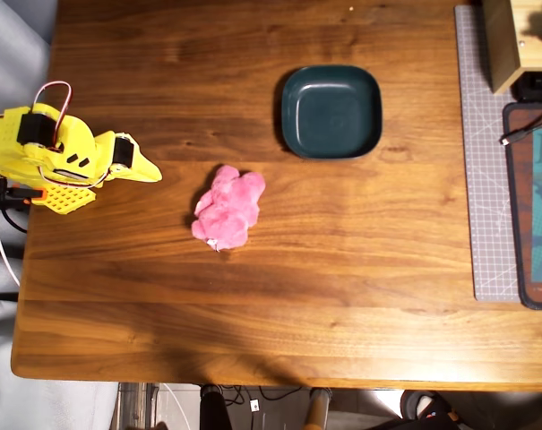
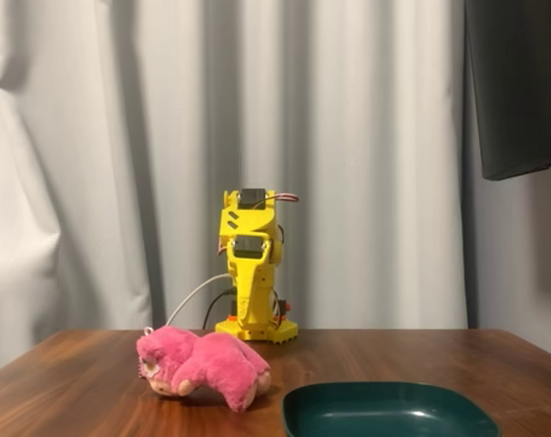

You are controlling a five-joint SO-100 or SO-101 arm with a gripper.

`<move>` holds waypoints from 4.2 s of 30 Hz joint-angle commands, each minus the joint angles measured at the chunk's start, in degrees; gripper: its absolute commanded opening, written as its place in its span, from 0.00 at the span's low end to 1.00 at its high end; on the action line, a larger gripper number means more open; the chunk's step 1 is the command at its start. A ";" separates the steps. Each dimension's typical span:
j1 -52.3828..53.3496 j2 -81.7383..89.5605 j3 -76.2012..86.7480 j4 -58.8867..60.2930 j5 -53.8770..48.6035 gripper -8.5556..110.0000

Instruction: Grasp a strawberry bear and put it in the bin.

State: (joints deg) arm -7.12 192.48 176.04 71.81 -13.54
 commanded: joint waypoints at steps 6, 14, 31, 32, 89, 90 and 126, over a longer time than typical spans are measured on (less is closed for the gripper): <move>-0.26 1.32 -0.53 0.18 0.53 0.07; -0.26 1.32 -0.53 0.18 0.53 0.07; -0.26 1.32 -0.53 0.18 0.53 0.07; -0.26 1.32 -0.53 0.18 0.53 0.07; -14.06 1.41 -0.26 -2.11 -0.53 0.19; -15.73 1.41 0.18 -3.60 -0.53 0.19; -3.78 -29.00 -46.67 2.11 -8.88 0.25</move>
State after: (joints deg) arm -11.78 176.13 142.91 69.52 -22.41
